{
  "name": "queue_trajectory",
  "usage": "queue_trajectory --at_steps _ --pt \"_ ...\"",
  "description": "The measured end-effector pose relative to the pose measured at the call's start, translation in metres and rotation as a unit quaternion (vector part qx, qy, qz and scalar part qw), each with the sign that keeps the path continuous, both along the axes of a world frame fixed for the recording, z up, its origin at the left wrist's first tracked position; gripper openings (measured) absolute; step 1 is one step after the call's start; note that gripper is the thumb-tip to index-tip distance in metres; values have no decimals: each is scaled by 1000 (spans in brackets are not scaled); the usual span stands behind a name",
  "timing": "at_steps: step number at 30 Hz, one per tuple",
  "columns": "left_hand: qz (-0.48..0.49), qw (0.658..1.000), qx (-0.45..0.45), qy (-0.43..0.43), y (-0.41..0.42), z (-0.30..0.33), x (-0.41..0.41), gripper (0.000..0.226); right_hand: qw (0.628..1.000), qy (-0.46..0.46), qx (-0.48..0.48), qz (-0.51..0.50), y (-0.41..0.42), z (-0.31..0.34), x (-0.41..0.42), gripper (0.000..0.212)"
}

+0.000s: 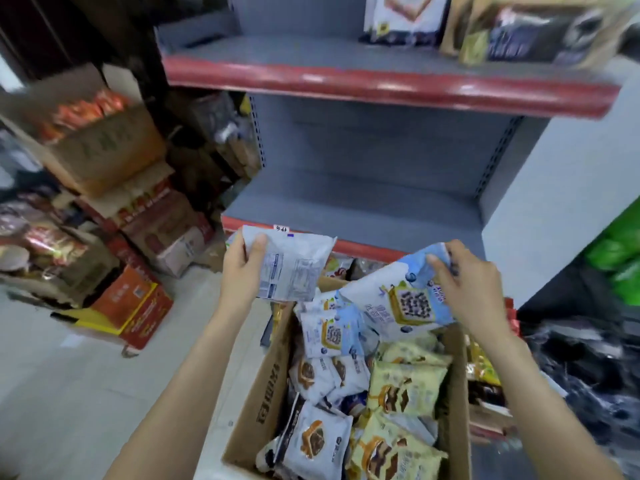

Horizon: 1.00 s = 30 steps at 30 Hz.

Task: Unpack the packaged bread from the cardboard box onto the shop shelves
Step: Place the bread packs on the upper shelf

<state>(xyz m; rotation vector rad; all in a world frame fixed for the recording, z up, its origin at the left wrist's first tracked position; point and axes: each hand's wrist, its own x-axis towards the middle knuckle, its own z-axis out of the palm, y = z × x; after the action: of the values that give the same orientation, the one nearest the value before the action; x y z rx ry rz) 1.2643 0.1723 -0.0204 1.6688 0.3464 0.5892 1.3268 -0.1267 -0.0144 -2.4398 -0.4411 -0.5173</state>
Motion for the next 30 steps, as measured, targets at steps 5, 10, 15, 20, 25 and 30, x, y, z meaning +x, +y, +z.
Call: queue_trajectory --at_steps 5,10,15,20,25,30 --pt "-2 996 -24 -89 -9 97 41 35 996 -67 57 3 -14 91 18 31" --pt "-163 943 -230 -173 -24 196 79 50 988 -108 107 0 -18 159 37 39" --pt "-241 939 224 -101 -38 287 110 19 981 -145 131 -13 -17 216 62 30" --pt "-121 659 737 -89 -36 348 151 24 975 -144 168 -26 -13 254 93 22" --pt "-81 615 784 -28 -15 381 201 21 968 -159 190 -35 3 286 123 25" --pt "-100 725 674 -101 -3 365 257 13 934 -199 293 -40 20 308 157 22"
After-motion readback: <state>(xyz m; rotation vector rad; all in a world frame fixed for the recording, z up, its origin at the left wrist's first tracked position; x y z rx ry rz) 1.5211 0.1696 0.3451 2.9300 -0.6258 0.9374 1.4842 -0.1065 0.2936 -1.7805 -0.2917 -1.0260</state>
